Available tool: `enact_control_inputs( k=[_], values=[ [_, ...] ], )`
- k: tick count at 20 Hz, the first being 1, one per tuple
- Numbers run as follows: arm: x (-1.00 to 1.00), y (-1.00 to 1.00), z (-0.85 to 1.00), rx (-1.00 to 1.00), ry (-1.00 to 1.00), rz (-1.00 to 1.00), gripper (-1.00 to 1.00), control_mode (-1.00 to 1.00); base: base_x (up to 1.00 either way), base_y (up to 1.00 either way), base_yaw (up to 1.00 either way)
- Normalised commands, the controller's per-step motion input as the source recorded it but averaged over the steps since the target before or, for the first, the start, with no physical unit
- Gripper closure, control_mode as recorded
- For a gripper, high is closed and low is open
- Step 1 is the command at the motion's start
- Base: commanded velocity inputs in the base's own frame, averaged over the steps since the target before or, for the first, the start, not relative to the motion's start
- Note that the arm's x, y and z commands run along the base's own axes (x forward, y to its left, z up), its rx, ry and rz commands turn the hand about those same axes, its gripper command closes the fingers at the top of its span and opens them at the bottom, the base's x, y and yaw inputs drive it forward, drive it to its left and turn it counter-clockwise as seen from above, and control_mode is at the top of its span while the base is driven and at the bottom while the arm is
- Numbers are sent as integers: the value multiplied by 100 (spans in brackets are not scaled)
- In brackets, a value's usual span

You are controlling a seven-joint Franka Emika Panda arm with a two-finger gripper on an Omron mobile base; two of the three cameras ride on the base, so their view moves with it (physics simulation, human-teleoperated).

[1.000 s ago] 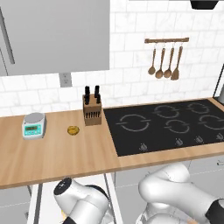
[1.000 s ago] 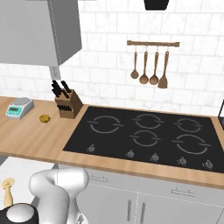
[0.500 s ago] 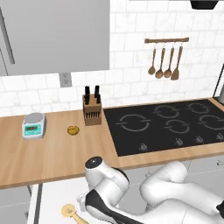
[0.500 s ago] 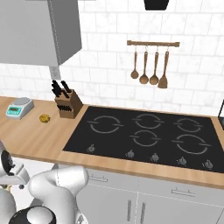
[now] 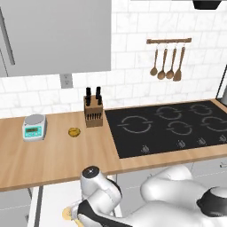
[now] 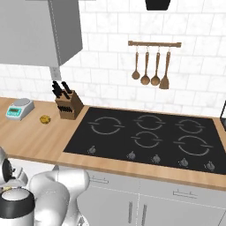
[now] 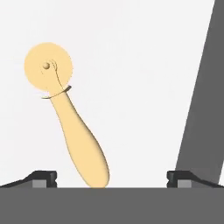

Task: Pick the pizza cutter from the drawer and place it on the counter.

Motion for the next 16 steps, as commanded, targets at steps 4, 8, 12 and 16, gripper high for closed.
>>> enact_control_inputs(
  k=[4, 8, 12, 16],
  values=[
    [13, 63, -48, 5, 7, 15, -100, -100, 0, 0, 0],
    [0, 22, -46, 10, 10, 13, -100, -100, 0, 0, 0],
    [4, 21, -47, 2, 7, 11, -100, -100, 0, 0, 0],
    [5, 0, -34, 0, 4, 4, -100, -100, 0, 0, 0]
  ],
)
